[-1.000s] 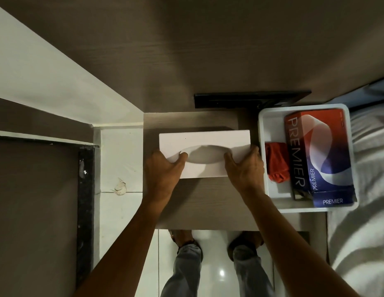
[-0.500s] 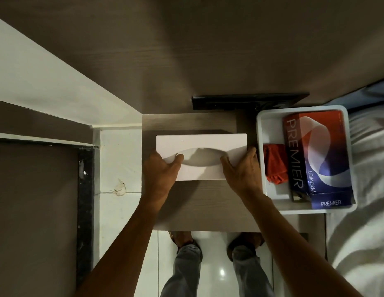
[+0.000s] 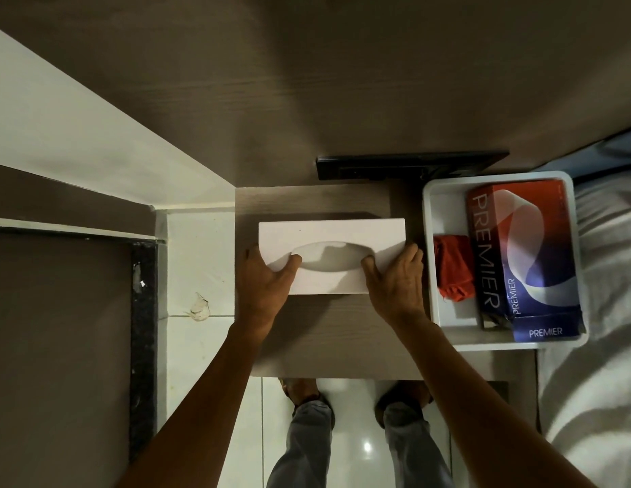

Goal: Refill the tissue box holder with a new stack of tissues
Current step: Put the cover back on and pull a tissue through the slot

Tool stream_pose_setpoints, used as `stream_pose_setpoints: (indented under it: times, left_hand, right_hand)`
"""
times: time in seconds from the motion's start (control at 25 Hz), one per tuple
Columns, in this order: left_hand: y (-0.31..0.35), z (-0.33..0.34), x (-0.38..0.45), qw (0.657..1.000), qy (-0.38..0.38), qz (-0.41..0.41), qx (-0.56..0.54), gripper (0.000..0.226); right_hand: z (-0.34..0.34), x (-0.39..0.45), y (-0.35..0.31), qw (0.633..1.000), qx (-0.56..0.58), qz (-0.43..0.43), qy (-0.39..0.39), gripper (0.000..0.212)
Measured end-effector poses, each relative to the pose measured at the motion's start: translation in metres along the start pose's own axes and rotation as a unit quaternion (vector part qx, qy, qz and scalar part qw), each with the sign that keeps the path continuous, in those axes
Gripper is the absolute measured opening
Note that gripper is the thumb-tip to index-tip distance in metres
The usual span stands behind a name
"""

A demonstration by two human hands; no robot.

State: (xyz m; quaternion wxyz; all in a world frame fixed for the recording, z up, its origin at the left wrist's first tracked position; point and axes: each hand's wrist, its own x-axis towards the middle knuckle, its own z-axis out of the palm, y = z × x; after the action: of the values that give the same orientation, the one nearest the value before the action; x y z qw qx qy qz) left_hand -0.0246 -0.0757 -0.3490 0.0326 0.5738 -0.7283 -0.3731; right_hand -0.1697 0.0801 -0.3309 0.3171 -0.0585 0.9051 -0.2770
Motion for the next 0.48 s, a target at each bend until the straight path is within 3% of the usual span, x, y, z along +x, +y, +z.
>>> stream_pose_setpoints:
  times: [0.24, 0.48]
  left_hand:
    - [-0.009, 0.007, 0.000, 0.998, -0.004, 0.020, 0.056, 0.071]
    - [-0.011, 0.009, -0.002, 0.998, -0.008, 0.009, 0.062, 0.079]
  right_hand:
    - [0.005, 0.000, 0.002, 0.999, -0.044, -0.010, 0.010, 0.072]
    - [0.005, 0.001, 0.004, 1.000, -0.006, -0.008, 0.015, 0.075]
